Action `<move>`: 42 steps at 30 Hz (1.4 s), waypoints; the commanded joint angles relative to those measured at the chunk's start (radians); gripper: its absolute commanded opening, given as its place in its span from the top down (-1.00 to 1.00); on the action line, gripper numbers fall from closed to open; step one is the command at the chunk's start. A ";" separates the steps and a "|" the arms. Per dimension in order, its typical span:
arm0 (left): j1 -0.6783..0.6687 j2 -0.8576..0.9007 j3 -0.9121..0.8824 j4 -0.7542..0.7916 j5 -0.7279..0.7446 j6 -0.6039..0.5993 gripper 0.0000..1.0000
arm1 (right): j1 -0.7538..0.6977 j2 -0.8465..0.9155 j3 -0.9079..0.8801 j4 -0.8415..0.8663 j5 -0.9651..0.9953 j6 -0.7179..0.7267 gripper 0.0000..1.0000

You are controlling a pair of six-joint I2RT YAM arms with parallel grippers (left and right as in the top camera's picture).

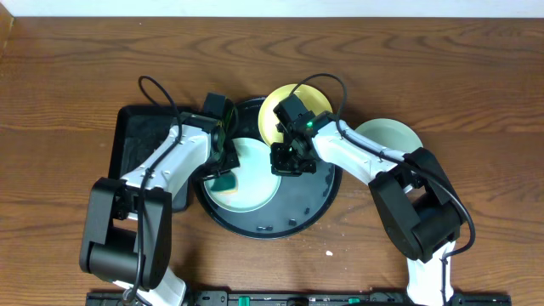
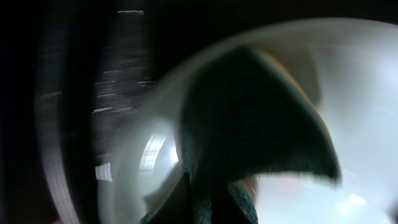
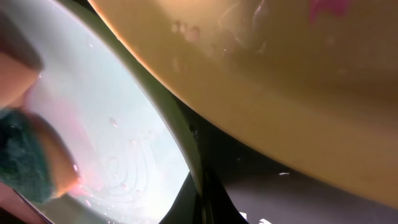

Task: Clean dirty plates on tray and stack at the side
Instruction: 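Scrub the second pale green plate with the sponge in the left gripper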

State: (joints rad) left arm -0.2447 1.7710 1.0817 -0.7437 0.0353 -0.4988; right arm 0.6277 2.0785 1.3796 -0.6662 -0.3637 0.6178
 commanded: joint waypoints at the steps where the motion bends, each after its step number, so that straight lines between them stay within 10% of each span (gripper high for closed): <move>1: 0.014 0.026 -0.002 -0.056 -0.175 -0.057 0.85 | -0.013 0.032 0.006 0.001 0.049 0.013 0.98; 11: -0.050 0.026 -0.002 -0.055 0.403 0.352 0.85 | -0.013 0.032 0.006 0.001 0.049 0.013 0.98; 17: -0.067 0.026 -0.002 0.081 0.285 0.304 0.85 | -0.013 0.032 0.006 0.001 0.049 0.013 0.98; 27: -0.065 0.026 -0.002 0.125 -0.395 -0.080 0.85 | -0.013 0.032 0.006 0.000 0.049 0.013 0.98; 33: -0.066 0.014 -0.002 0.062 -0.317 -0.079 0.85 | -0.013 0.032 0.006 -0.001 0.049 0.013 0.98; 42: -0.066 0.002 -0.002 -0.093 0.206 0.071 0.85 | -0.013 0.032 0.006 -0.002 0.050 0.013 0.98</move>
State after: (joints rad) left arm -0.3157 1.7725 1.0882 -0.8043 -0.0074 -0.5213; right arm 0.6250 2.0811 1.3823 -0.6567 -0.3607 0.6178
